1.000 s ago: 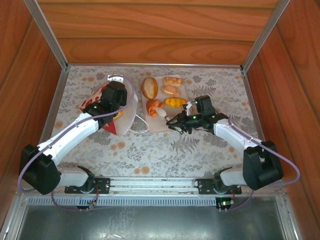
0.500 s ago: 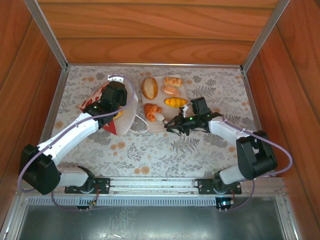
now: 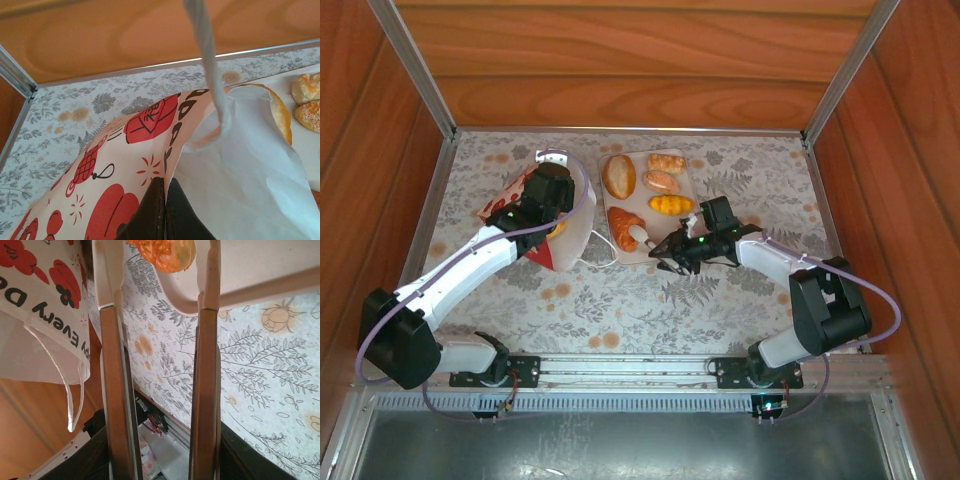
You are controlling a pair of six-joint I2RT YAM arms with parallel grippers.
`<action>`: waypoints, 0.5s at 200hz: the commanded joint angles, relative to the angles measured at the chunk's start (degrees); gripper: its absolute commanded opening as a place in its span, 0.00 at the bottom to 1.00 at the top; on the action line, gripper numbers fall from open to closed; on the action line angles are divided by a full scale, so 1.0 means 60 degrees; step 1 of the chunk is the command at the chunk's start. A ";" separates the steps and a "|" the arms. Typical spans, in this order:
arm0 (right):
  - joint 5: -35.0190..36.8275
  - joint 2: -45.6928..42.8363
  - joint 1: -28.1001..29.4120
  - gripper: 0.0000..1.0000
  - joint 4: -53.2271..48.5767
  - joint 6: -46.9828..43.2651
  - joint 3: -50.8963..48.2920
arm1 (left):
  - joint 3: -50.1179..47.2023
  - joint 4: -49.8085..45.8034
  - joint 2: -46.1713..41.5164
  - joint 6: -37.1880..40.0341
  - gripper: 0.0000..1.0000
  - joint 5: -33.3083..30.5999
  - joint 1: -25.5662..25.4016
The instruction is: Take the fake bread out of the paper bag
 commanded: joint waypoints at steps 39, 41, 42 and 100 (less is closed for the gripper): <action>0.0201 -0.0733 0.0046 0.49 -0.0799 -0.0283 0.0296 | 0.0202 -0.0019 -0.0155 -0.0110 0.00 0.0084 0.0026; 0.0217 -0.0756 0.0046 0.49 -0.0850 -0.0294 0.0294 | 0.0201 -0.0027 -0.0168 -0.0110 0.00 0.0074 0.0034; 0.0219 -0.0770 0.0046 0.49 -0.0866 -0.0296 0.0288 | 0.0201 -0.0031 -0.0173 -0.0110 0.00 0.0079 0.0032; 0.0864 -0.1479 0.0046 0.49 -0.1944 -0.0692 0.0370 | 0.0117 -0.0019 -0.0244 -0.0157 0.00 0.0055 0.0035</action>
